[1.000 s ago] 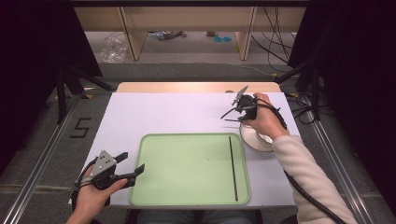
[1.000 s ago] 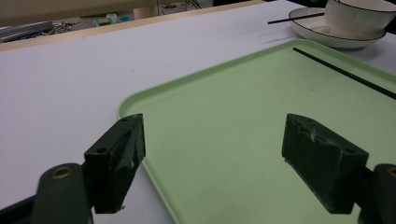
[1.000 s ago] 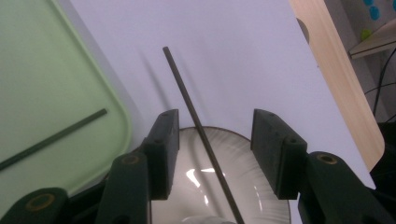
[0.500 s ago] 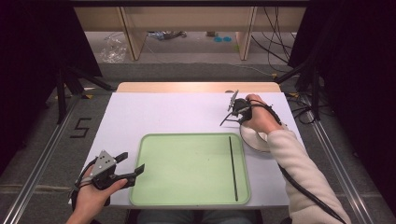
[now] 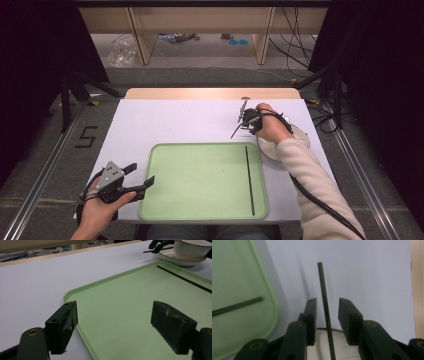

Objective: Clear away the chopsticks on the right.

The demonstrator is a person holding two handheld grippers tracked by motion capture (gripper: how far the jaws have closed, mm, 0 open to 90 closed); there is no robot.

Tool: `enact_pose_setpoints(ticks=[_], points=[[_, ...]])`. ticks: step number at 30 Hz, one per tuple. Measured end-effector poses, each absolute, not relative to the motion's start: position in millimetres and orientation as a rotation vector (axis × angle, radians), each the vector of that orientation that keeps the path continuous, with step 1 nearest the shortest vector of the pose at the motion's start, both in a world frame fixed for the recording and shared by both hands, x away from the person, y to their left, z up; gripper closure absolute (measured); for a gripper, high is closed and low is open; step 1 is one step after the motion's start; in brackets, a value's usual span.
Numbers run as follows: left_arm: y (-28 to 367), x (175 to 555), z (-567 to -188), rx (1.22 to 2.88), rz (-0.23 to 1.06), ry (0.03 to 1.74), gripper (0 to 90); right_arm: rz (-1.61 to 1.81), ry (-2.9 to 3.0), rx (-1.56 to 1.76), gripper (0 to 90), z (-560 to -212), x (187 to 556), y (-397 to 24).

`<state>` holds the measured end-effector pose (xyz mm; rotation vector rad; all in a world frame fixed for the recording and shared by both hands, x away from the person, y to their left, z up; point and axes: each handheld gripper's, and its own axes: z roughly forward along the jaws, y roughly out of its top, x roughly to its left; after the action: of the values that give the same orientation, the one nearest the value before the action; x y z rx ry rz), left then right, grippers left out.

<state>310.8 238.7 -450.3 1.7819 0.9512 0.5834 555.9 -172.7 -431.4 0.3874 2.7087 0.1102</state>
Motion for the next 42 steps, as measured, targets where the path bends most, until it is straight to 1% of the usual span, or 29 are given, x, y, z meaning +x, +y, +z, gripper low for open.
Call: enact_pose_setpoints(ticks=[6,7,8,9,10,12,16,23,33,34,35,42], points=[[238.7,311.1,-450.5,1.782,0.582,0.949,21.6,0.091,2.718,0.371,75.3,-436.4,556.6,-169.6],[238.7,310.9,-450.4,1.782,0.582,0.951,21.5,0.082,2.717,0.381,78.4,-437.7,556.8,-169.5],[238.7,310.9,-450.4,1.782,0.583,0.949,21.5,0.082,2.717,0.381,78.4,-437.7,556.8,-169.5],[238.8,311.0,-450.4,1.781,0.583,0.950,21.5,0.064,2.706,0.358,82.6,-437.9,556.9,-169.7],[238.9,311.0,-450.4,1.782,0.582,0.951,21.5,0.064,2.706,0.358,82.6,-437.9,556.9,-169.7],[238.8,311.1,-450.5,1.782,0.582,0.950,21.6,0.052,2.698,0.303,86.3,-437.1,556.4,-169.1],[238.8,311.0,-450.5,1.782,0.582,0.951,21.6,0.052,2.665,0.254,87.9,-434.3,555.3,-168.7],[238.6,311.0,-450.4,1.782,0.582,0.951,21.6,0.079,2.617,0.225,88.1,-424.8,553.4,-169.1],[238.6,311.1,-450.3,1.782,0.582,0.949,21.6,0.230,2.510,0.271,88.1,-393.5,547.7,-171.8],[238.4,311.0,-450.4,1.781,0.582,0.951,21.6,0.242,2.494,0.234,88.1,-389.4,549.0,-173.3],[238.4,311.0,-450.3,1.781,0.582,0.950,21.6,0.285,2.479,0.287,88.1,-383.4,545.4,-172.9],[238.4,311.0,-450.4,1.782,0.582,0.951,21.6,0.355,2.455,0.318,88.2,-373.2,543.2,-174.2]])
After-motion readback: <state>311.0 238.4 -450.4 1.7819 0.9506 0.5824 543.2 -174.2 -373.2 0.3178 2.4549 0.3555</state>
